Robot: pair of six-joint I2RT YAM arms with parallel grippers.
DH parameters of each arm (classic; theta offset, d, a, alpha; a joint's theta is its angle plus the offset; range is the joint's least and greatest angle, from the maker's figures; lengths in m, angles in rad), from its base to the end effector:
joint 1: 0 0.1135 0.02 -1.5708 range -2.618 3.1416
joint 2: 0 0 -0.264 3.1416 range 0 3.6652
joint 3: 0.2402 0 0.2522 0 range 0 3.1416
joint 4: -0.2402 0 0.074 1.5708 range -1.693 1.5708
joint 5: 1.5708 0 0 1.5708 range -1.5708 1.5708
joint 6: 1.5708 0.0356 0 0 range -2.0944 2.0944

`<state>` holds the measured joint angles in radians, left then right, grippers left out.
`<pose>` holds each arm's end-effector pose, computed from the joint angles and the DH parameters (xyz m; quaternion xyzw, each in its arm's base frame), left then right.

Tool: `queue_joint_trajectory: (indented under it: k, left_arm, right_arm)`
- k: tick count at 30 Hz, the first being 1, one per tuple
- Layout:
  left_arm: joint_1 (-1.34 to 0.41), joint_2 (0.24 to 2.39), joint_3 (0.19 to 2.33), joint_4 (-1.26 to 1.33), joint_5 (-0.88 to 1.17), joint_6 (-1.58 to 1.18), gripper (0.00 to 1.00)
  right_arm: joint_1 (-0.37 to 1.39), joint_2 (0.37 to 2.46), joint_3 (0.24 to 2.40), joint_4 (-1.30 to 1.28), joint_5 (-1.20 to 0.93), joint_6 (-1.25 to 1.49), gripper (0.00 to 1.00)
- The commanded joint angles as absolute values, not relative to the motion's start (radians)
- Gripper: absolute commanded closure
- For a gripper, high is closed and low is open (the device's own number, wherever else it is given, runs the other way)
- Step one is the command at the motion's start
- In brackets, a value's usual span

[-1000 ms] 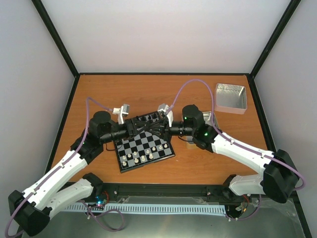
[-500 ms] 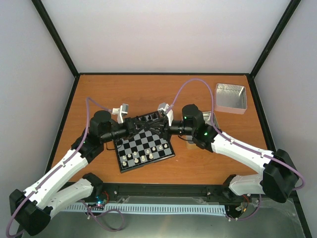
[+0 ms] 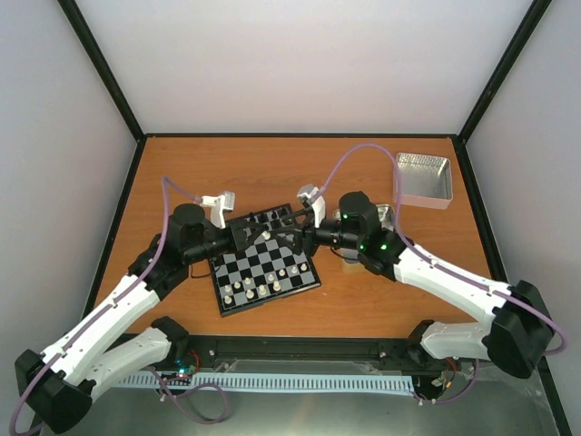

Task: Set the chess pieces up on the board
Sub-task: Place the chess piece on the chessboard.

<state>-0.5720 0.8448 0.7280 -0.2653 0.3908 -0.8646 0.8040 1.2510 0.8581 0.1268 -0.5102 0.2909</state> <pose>0.1560 -0.1165 0.3021 -0.0109 0.8199 -0.4826 0.3077 0.1871 0.2192 0.2981 -0.3433 0.7049 0.4770 0.3972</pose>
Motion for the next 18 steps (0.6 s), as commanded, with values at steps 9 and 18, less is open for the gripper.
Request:
queue_joint_trajectory:
  k: [9,18]
  left_arm:
    - [-0.626,0.828,0.680,-0.216,0.417,-0.478,0.99]
    - [-0.844,0.996,0.689,-0.167,0.222,-0.375,0.99]
  right_arm:
    - [0.731,1.125,0.834,-0.138,0.177,0.570,0.36]
    - [0.654,1.206,0.841,-0.309,0.304,0.720,0.36]
